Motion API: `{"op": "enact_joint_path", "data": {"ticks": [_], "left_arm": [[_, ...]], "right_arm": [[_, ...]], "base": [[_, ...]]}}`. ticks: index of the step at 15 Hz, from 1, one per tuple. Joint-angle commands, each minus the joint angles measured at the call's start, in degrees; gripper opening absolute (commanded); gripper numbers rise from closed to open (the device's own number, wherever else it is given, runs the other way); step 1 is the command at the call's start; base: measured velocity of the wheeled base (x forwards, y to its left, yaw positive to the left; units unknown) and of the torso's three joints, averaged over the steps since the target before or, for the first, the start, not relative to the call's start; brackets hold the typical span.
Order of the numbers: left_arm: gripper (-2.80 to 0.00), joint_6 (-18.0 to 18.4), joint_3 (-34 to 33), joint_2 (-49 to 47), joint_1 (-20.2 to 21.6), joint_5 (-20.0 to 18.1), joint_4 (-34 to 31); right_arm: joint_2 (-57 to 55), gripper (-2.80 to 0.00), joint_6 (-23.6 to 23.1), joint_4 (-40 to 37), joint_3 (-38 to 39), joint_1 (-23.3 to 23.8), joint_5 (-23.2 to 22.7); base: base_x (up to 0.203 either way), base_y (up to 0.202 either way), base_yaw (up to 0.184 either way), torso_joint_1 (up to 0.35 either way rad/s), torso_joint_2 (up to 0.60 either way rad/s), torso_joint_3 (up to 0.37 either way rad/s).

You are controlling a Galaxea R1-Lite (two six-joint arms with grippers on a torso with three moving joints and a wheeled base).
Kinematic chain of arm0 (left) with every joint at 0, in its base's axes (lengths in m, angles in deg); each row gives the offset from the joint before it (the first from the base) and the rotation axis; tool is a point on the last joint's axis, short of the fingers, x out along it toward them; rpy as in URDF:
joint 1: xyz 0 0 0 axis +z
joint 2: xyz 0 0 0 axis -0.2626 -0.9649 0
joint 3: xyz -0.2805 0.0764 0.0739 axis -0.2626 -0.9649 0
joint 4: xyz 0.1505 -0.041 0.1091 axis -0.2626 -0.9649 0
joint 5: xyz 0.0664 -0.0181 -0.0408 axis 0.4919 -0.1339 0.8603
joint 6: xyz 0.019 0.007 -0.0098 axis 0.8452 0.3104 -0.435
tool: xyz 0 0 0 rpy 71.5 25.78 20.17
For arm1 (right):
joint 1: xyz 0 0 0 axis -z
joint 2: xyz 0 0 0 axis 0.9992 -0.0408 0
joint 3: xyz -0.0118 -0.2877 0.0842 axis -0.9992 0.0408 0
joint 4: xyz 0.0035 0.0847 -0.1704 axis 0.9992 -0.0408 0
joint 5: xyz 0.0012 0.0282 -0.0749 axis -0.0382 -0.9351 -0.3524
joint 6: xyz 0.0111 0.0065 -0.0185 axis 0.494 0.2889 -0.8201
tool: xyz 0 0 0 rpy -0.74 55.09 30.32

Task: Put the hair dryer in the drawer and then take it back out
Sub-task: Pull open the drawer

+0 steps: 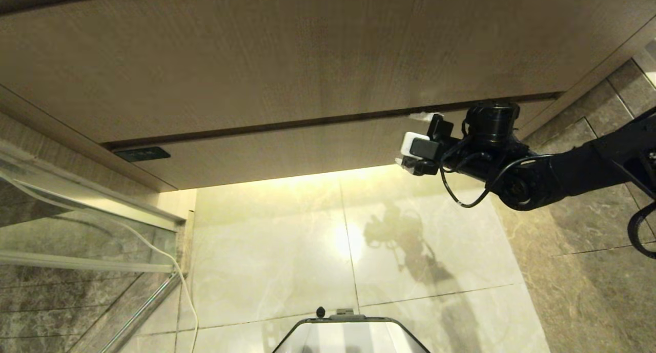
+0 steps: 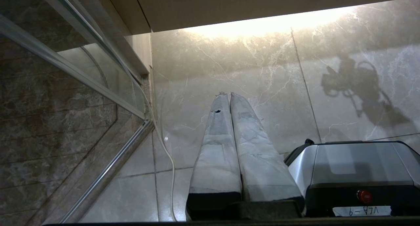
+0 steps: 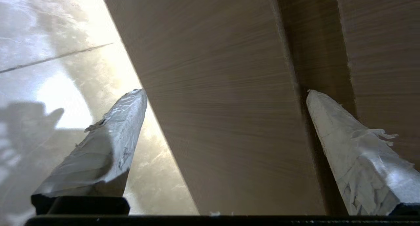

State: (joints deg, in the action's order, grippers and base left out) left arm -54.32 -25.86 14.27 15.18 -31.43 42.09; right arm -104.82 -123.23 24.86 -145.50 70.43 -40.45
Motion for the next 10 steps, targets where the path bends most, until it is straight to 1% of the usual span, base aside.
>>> {"op": "enact_joint_path", "data": {"ticks": [1,4,6,10], "left_arm": [[-2.80,0.0,-0.1,0.0,0.0,0.0,0.0],[-2.80,0.0,-0.1,0.0,0.0,0.0,0.0],[-2.80,0.0,-0.1,0.0,0.0,0.0,0.0],[-2.80,0.0,-0.1,0.0,0.0,0.0,0.0]], "right_arm": [[-2.8,0.00,-1.7,0.2,-2.8,1.4,-0.1],[-4.1,0.00,-2.5,0.3,-4.2,2.5,-0.7],[-4.8,0.00,-4.1,0.2,-4.2,3.3,-1.4],[-5.8,0.00,-4.3,-0.6,-4.2,3.6,-1.3]], "base": [[0.000,0.000,0.000,0.000,0.00,0.000],[0.000,0.000,0.000,0.000,0.00,0.000],[0.000,0.000,0.000,0.000,0.00,0.000],[0.000,0.000,0.000,0.000,0.00,0.000]]}}
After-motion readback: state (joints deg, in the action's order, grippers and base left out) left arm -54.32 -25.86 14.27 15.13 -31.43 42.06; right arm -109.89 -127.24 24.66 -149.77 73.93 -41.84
